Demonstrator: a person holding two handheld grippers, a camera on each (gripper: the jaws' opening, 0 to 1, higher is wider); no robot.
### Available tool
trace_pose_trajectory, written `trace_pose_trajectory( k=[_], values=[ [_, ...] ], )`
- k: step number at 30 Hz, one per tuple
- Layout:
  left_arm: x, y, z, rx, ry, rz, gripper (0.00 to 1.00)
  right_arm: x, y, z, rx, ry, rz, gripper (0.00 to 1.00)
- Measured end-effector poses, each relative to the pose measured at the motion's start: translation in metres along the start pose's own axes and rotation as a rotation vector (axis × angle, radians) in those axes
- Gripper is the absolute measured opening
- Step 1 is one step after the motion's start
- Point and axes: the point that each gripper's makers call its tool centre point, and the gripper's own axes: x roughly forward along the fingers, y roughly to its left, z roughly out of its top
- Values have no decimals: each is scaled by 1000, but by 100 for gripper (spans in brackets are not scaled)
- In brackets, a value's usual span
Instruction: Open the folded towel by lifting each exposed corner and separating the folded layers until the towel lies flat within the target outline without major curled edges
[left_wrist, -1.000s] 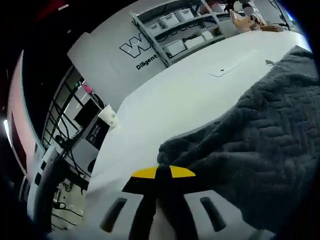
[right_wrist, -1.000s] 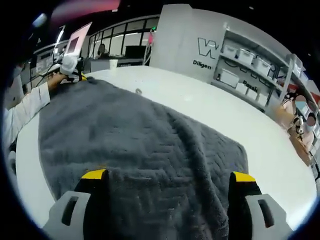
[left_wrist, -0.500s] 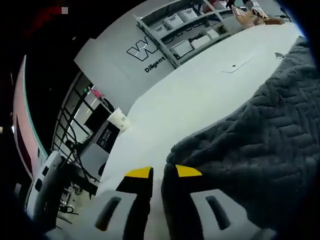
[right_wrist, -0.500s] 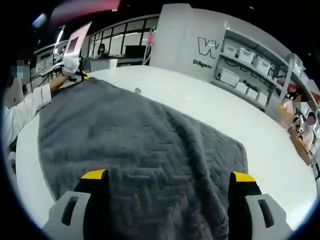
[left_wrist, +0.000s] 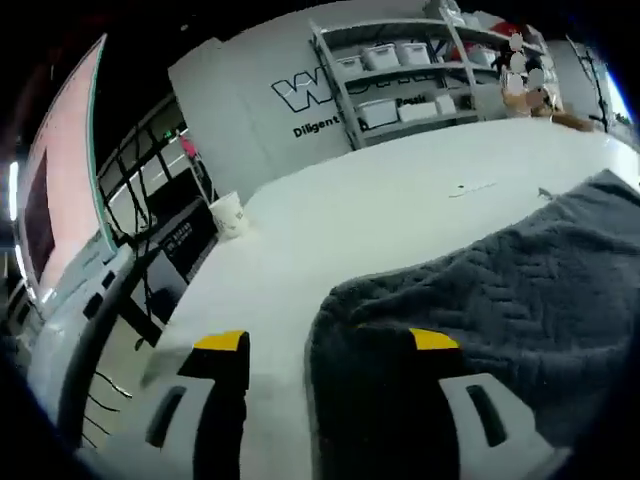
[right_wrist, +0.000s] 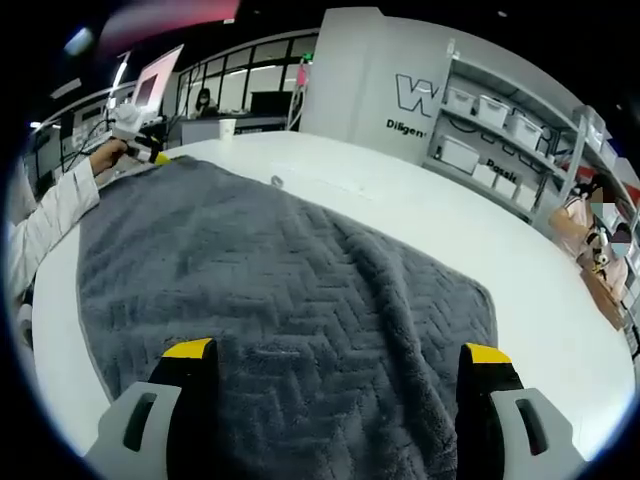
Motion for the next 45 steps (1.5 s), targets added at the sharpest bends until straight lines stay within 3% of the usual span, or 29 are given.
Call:
trace_pose_trajectory(
  k=[3, 5, 7, 10, 13, 17, 20, 22, 23, 29, 35, 36, 41, 45],
  values=[
    [-9, -29, -4, -77, -4, -139, 80, 0, -1, -1, 7, 0, 1, 99],
    [-15, -47, -14, -56, 20, -210, 89, -1, -2, 0, 1, 0, -8, 99],
    [-19, -57, -20, -53, 21, -231, 92, -2, -2, 2, 4, -11, -11, 99],
    [-24, -78, -29, -57, 38, -312, 90, -1, -2, -1, 8, 0, -8, 99],
    [-29, -87, -27, -85, 16, -328, 91, 0, -2, 0, 4, -4, -8, 99],
    [-39, -98, -29, -66, 4, -341, 91, 0, -2, -1, 8, -1, -6, 99],
    [-51, -110, -30, -74, -11, -388, 94, 0, -3, -1, 9, -2, -6, 99],
    [-57, -115, -22, -109, -62, -404, 94, 0, -2, -1, 8, -3, -6, 99],
    [-61, -119, -24, -107, -40, -420, 94, 0, -1, -1, 4, -3, -5, 99],
    [-71, -136, -13, -103, -82, -468, 99, -3, 2, 4, 19, -32, 19, 99],
    [-71, -157, -24, -82, -42, -541, 99, -11, -1, 20, 13, -114, 17, 99],
    [-69, -158, -25, -73, -42, -541, 99, -12, -4, 26, 44, -156, 24, 99],
    [-75, -156, -22, -59, -55, -526, 99, -21, -23, 37, 69, -231, 8, 98],
    [-75, -153, -22, -49, -57, -511, 99, -26, -36, 38, 99, -252, -9, 97]
  ],
)
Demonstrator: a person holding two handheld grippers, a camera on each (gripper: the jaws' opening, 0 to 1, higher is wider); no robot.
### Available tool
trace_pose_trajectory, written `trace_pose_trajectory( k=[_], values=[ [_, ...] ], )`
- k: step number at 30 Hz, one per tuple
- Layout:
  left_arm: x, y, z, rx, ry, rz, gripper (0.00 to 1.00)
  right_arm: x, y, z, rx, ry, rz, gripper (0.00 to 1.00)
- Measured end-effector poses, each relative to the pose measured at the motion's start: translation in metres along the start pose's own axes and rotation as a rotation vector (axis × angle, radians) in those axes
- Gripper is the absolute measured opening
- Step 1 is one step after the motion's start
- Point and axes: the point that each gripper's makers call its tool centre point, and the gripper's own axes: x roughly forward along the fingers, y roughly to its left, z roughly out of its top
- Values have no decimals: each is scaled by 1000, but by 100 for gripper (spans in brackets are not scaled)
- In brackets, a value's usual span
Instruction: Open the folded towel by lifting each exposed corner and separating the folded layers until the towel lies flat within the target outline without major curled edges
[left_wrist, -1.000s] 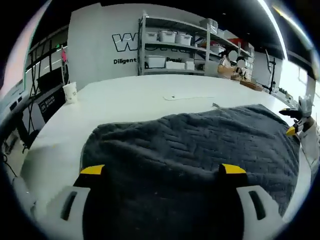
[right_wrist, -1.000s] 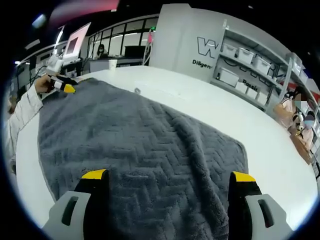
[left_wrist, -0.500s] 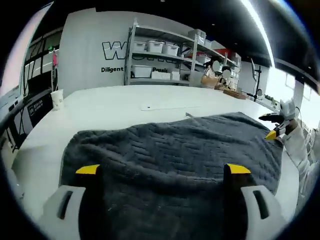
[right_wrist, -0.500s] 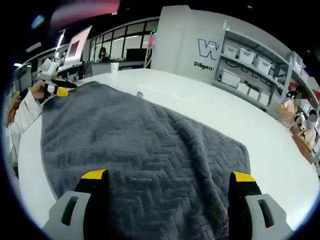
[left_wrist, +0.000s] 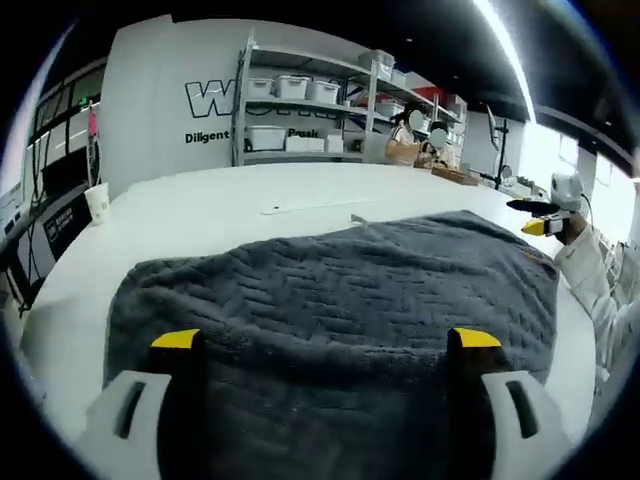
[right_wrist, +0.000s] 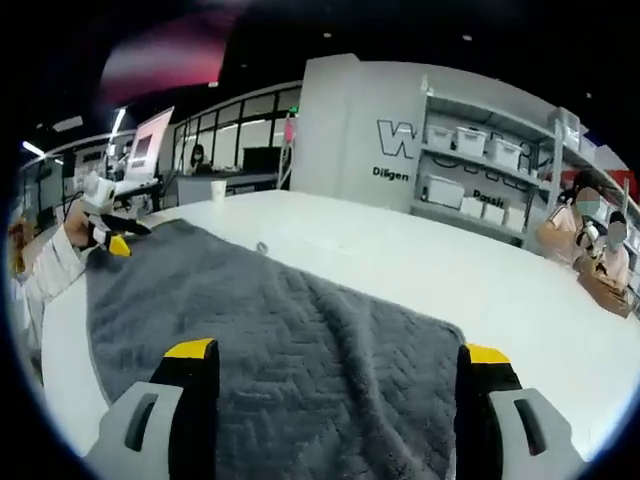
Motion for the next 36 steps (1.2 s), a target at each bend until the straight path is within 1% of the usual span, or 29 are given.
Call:
trace_pose_trajectory(
  k=[2, 4, 6, 9, 11, 12, 13, 17, 20, 22, 24, 26, 27, 28, 29, 32, 35, 36],
  values=[
    [-1, 4, -2, 11, 14, 15, 99, -3, -12, 0, 10, -5, -21, 97],
    [-1, 4, -3, 14, 16, 18, 99, -3, -20, -1, 23, 3, -35, 96],
    [-1, 3, -2, 19, 14, 16, 99, -4, -28, 1, 26, 6, -43, 93],
    [-3, 3, 2, 22, 6, 11, 99, -7, -41, 11, 43, -18, -63, 85],
    [-4, 3, 3, 23, 0, 9, 99, -8, -51, 20, 41, -30, -79, 83],
    [-4, 2, 3, 25, 0, 8, 99, -6, -58, 24, 42, -25, -93, 83],
    [-4, 3, 4, 26, 0, 9, 99, -5, -62, 27, 41, -23, -97, 80],
    [-4, 2, 4, 35, 1, 8, 99, 4, -81, 36, 48, -18, -108, 62],
    [-5, 0, 7, 36, -8, -1, 99, 15, -94, 36, 55, 5, -121, 57],
    [-4, -1, 7, 35, -8, -6, 99, 30, -106, 31, 50, 44, -130, 54],
    [-4, -1, 6, 34, -4, -10, 99, 39, -110, 25, 52, 73, -119, 48],
    [-3, 0, 6, 28, -5, -9, 99, 47, -112, 15, 16, 129, -105, 43],
    [-2, -1, 5, 28, -2, -10, 99, 48, -113, 13, 8, 139, -108, 42],
    [-1, -1, 4, 27, 1, -11, 99, 54, -117, 10, -19, 159, -114, 41],
    [-1, -2, 3, 29, 5, -14, 99, 57, -119, 8, -15, 167, -113, 40],
    [0, -4, 3, 36, 8, -21, 99, 66, -127, 2, 40, 175, -104, 36],
    [1, -9, 4, 50, 3, -36, 99, 73, -139, -10, 44, 219, -123, 32],
    [1, -9, 4, 49, 3, -37, 99, 74, -140, -12, 47, 222, -124, 32]
  ],
)
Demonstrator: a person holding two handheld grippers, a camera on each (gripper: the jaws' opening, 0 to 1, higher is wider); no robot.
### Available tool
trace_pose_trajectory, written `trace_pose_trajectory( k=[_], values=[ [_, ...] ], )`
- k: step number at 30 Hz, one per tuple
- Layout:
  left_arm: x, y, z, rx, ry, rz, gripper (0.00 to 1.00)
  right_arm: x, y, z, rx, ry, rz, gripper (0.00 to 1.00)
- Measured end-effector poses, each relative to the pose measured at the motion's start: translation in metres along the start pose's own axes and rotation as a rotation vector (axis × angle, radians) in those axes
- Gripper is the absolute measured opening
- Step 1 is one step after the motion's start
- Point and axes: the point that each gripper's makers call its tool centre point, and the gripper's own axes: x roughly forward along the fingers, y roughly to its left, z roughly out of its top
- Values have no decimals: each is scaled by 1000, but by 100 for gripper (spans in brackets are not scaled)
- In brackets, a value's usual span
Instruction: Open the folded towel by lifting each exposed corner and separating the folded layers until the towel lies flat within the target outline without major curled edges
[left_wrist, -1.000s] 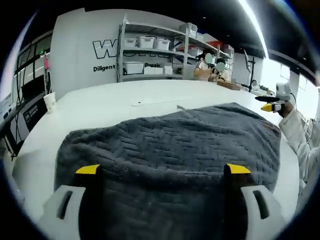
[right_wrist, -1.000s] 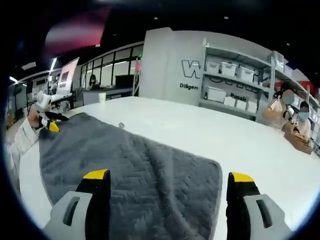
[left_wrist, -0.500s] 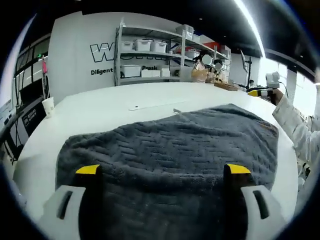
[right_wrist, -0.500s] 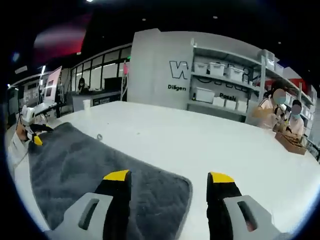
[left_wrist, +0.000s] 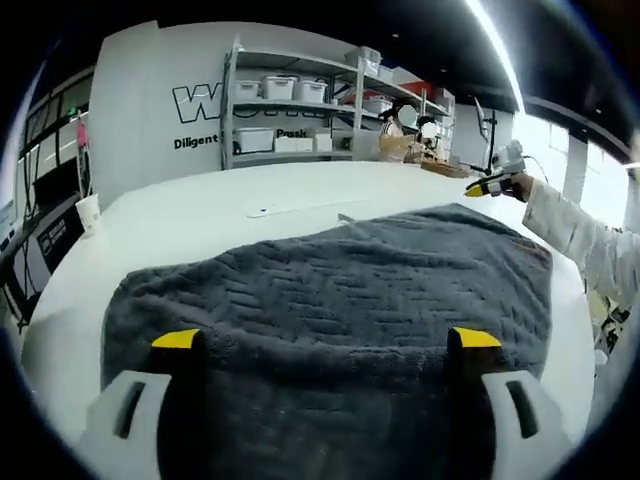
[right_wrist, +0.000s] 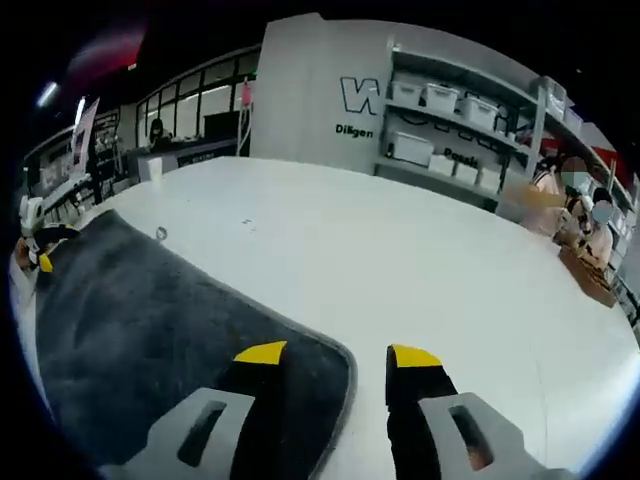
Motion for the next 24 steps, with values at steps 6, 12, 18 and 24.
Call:
trace_pose_trajectory(
  k=[6, 12, 18, 24],
  values=[
    [0, -2, 0, -2, -2, -10, 99, 16, -17, -20, 48, 49, -10, 24],
    [-2, 5, 0, -16, -3, 12, 99, 26, -13, -27, 113, 42, 34, 20],
    [-4, 7, 1, -12, -6, 20, 99, 27, -8, -31, 113, 47, 39, 9],
    [-4, 6, 2, -9, -8, 19, 99, 30, -5, -35, 115, 50, 68, 0]
  ],
)
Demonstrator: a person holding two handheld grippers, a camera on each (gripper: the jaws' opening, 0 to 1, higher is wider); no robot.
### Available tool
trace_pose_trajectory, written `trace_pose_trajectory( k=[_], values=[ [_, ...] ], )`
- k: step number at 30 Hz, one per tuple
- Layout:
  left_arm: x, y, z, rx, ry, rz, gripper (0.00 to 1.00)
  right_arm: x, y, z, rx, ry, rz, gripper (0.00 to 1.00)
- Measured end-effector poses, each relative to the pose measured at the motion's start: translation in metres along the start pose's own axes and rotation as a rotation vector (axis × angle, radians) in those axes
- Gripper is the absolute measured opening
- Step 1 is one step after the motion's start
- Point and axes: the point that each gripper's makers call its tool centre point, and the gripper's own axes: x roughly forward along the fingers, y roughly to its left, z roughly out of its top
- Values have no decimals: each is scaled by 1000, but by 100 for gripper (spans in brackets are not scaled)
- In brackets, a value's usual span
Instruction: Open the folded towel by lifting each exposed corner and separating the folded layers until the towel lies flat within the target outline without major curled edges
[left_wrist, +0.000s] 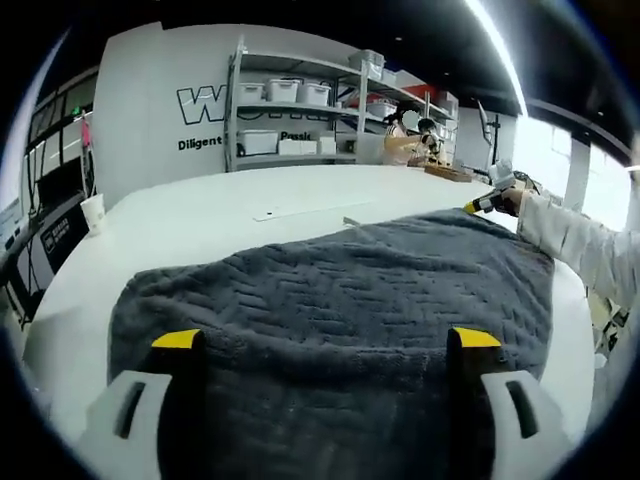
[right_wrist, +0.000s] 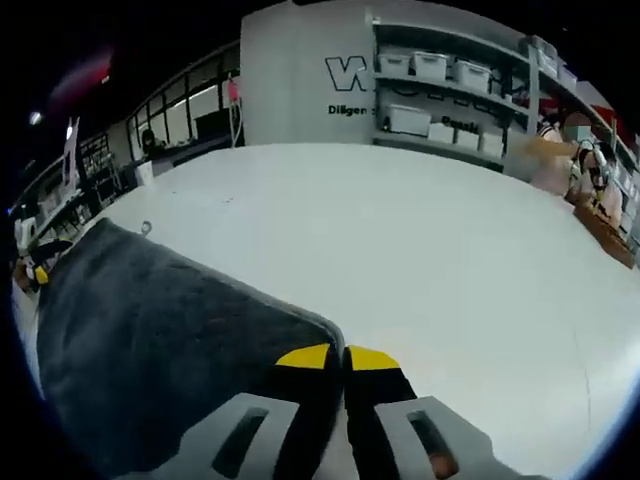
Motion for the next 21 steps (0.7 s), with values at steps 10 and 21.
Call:
trace_pose_trajectory(
  k=[10, 21],
  values=[
    [0, 3, 0, -10, 0, 9, 99, -3, -1, 6, -76, 2, -26, 0],
    [2, 6, -3, -12, 14, 19, 98, -12, -21, 27, -163, -27, -136, 0]
  ],
)
